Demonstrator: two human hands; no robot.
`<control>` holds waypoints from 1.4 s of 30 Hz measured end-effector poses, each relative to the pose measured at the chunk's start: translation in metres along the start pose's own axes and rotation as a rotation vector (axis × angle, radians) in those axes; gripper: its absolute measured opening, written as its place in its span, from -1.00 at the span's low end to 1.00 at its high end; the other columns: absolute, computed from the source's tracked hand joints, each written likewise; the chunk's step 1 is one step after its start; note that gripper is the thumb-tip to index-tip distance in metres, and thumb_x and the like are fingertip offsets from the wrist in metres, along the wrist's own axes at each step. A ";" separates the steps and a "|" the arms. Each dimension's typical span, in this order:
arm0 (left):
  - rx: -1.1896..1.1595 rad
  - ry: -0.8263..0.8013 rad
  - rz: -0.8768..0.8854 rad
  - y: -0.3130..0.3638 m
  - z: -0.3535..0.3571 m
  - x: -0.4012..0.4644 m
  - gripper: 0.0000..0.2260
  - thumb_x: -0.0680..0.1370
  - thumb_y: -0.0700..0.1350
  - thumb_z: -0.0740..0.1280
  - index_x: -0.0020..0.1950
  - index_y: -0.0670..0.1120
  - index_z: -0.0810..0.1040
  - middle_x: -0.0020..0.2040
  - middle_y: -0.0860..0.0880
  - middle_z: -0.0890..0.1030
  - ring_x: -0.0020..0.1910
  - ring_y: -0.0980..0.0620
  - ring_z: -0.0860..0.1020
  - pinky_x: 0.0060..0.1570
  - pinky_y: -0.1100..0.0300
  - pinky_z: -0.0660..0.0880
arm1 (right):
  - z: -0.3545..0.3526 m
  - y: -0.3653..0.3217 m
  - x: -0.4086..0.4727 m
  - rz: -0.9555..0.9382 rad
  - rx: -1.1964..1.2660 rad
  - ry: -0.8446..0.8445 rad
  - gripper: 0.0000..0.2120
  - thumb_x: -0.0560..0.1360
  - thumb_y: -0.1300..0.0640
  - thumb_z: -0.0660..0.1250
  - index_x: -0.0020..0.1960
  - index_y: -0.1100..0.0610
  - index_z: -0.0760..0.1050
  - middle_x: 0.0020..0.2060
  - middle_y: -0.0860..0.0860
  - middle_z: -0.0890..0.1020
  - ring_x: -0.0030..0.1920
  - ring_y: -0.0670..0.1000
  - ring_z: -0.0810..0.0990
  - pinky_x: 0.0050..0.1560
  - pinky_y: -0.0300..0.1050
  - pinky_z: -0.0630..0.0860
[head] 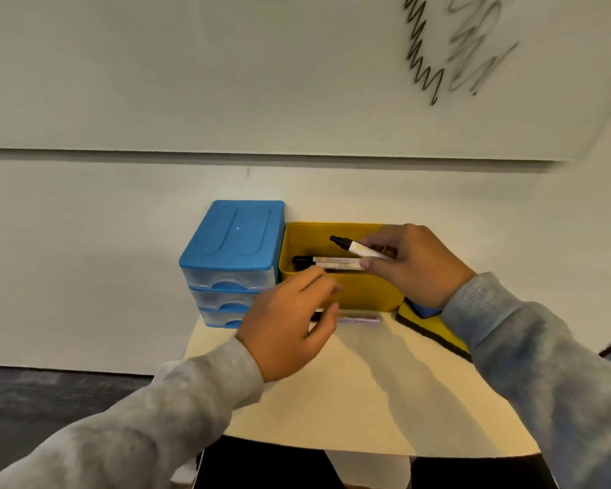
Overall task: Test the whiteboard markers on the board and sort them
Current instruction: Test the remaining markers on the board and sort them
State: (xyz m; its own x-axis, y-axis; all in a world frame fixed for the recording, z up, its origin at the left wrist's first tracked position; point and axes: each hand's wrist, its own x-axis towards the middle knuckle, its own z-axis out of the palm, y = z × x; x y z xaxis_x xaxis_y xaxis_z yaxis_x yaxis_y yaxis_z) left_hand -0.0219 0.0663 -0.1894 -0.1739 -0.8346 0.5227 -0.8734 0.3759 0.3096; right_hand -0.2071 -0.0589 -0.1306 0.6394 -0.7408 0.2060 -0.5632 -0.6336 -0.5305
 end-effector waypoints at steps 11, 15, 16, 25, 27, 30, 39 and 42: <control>0.211 -0.498 0.012 -0.007 0.016 -0.013 -0.66 0.64 0.16 0.17 0.38 0.14 0.43 0.27 0.12 0.45 0.15 0.07 0.51 0.05 0.14 0.53 | 0.009 0.003 -0.015 0.064 0.138 0.005 -0.68 0.57 0.16 0.39 0.30 -0.04 0.54 -0.07 -0.06 0.63 -0.17 -0.08 0.52 -0.17 -0.25 0.38; 0.208 -0.461 0.013 -0.011 0.022 -0.014 -0.63 0.65 0.15 0.15 0.44 0.12 0.39 0.32 0.11 0.43 0.22 0.06 0.48 0.12 0.15 0.49 | 0.009 0.006 -0.014 0.034 0.182 0.075 -0.82 0.48 0.13 0.49 0.01 -0.05 0.54 -0.27 -0.02 0.64 -0.34 -0.13 0.48 -0.32 -0.28 0.35; 0.208 -0.409 0.023 -0.012 0.017 -0.009 -0.66 0.65 0.15 0.15 0.39 0.11 0.44 0.27 0.11 0.46 0.17 0.07 0.50 0.06 0.17 0.50 | 0.007 0.006 -0.012 0.021 0.181 0.117 -0.85 0.46 0.11 0.51 -0.06 -0.05 0.56 -0.30 -0.03 0.63 -0.34 -0.13 0.48 -0.33 -0.27 0.35; 0.140 0.076 -0.019 -0.019 -0.065 0.067 -0.74 0.61 0.07 0.16 0.12 0.04 0.59 -0.02 0.19 0.53 -0.14 0.16 0.53 -0.21 0.10 0.56 | -0.038 -0.023 0.019 -0.010 0.397 0.465 -0.89 0.35 0.06 0.61 -0.25 0.00 0.69 -0.37 -0.11 0.64 -0.32 -0.16 0.56 -0.34 -0.38 0.40; 0.143 0.175 0.008 -0.017 -0.090 0.091 -0.77 0.60 0.04 0.19 0.13 0.05 0.60 0.00 0.19 0.56 -0.08 0.19 0.55 -0.15 0.13 0.57 | -0.058 -0.037 0.029 -0.054 0.469 0.505 -0.89 0.34 0.06 0.61 -0.24 0.01 0.69 -0.32 -0.09 0.68 -0.30 -0.11 0.60 -0.33 -0.31 0.46; 0.144 0.272 0.031 -0.016 -0.125 0.125 -0.79 0.60 0.01 0.22 0.17 0.07 0.58 0.05 0.22 0.54 0.03 0.21 0.53 -0.07 0.14 0.57 | -0.083 -0.056 0.042 -0.121 0.529 0.578 -0.90 0.34 0.10 0.61 -0.21 0.03 0.70 -0.31 -0.06 0.69 -0.30 -0.09 0.62 -0.33 -0.32 0.48; 0.468 0.538 0.061 -0.023 -0.199 0.222 -0.55 0.57 0.03 0.34 0.45 0.07 0.40 0.51 0.00 0.31 0.48 -0.04 0.27 0.39 0.09 0.28 | -0.151 -0.101 0.098 -0.323 0.521 0.715 -0.92 0.55 0.07 0.41 -0.09 0.06 0.60 -0.27 -0.11 0.66 -0.26 -0.12 0.58 -0.21 -0.17 0.58; 0.556 0.511 0.007 -0.029 -0.207 0.246 -0.34 0.60 0.14 0.26 0.63 0.06 0.06 0.65 -0.02 -0.09 0.62 -0.06 -0.11 0.54 0.03 -0.02 | -0.172 -0.116 0.116 -0.410 0.488 0.781 -0.92 0.59 0.06 0.36 -0.01 0.06 0.56 -0.16 -0.04 0.68 -0.17 -0.04 0.63 -0.23 -0.13 0.61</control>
State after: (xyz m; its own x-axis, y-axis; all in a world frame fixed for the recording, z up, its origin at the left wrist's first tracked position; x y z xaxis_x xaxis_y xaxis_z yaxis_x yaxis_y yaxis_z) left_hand 0.0545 -0.0666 0.0949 -0.0662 -0.4909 0.8687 -0.9974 0.0093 -0.0708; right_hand -0.1579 -0.1095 0.0960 0.1153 -0.5359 0.8364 0.0110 -0.8412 -0.5405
